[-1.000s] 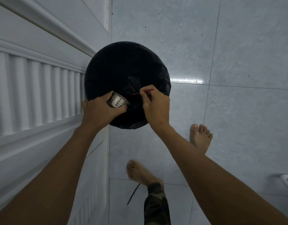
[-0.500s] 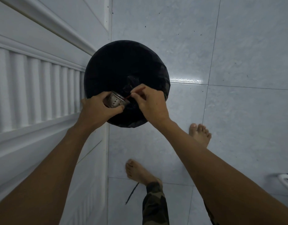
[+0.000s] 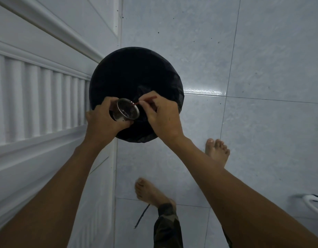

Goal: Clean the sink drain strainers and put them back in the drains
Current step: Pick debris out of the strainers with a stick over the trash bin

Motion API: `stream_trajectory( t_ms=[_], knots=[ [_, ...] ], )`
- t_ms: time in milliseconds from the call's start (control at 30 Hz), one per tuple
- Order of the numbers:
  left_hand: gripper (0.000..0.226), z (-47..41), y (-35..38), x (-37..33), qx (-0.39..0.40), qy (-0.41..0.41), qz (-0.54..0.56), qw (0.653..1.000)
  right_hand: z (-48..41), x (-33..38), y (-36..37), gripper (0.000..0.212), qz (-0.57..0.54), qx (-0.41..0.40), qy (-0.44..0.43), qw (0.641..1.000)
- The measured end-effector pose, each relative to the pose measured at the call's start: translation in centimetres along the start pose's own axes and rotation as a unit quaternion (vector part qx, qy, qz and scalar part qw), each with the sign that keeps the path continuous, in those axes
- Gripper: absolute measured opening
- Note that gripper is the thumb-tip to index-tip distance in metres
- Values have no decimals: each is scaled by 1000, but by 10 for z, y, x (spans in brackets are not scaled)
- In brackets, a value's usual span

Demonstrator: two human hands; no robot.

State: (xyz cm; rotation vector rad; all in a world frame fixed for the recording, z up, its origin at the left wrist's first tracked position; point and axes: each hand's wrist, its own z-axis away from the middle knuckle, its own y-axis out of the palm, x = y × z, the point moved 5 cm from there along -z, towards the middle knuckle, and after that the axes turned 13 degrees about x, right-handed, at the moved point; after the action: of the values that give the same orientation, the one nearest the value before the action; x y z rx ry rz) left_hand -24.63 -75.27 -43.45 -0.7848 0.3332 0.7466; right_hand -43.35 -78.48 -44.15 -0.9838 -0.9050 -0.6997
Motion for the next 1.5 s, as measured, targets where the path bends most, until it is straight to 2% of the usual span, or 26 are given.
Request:
stream_trajectory(
  t_ms=[100,267,433,600,733,833,967,1033,1133,1200,1267,1400,1500],
  knots=[
    [71,1,2,-6,-22,24,-15,999,5,2,7,16,29,42,7,999],
    [67,-2,2,-4,-19,44,-26,999,11,1,2,15,127,34,2,991],
    [67,-1,6,-8,-54,39,-22,998,11,4,5,14,13,3,14,1000],
    [74,-1,6,-6,-66,17,-31,997,13,-14,1,17,50,2,83,995],
    [70,-6,9,-5,-47,28,-6,998,22,5,9,16,53,10,17,998],
    [68,-9,15,-2,-28,26,-26,999,18,3,9,18,78,22,38,996],
    [64,-6,16,-2,-57,22,-108,992,4,-6,0,16,72,12,43,996],
    [64,-9,15,-2,-40,15,-119,992,3,-6,7,15,76,50,22,996],
    [64,-14,15,-1,13,11,-112,994,7,-17,12,15,85,78,44,992],
    [60,-15,16,-3,42,9,-90,995,7,-23,9,16,80,51,55,994],
    [59,-20,12,1,58,-29,-81,995,7,-23,6,17,79,18,48,996],
    [76,-35,5,8,115,-96,-81,985,17,-18,3,16,40,-53,50,997],
    [73,-34,5,3,147,-87,-103,980,20,-18,7,13,4,-31,46,998]
  ],
)
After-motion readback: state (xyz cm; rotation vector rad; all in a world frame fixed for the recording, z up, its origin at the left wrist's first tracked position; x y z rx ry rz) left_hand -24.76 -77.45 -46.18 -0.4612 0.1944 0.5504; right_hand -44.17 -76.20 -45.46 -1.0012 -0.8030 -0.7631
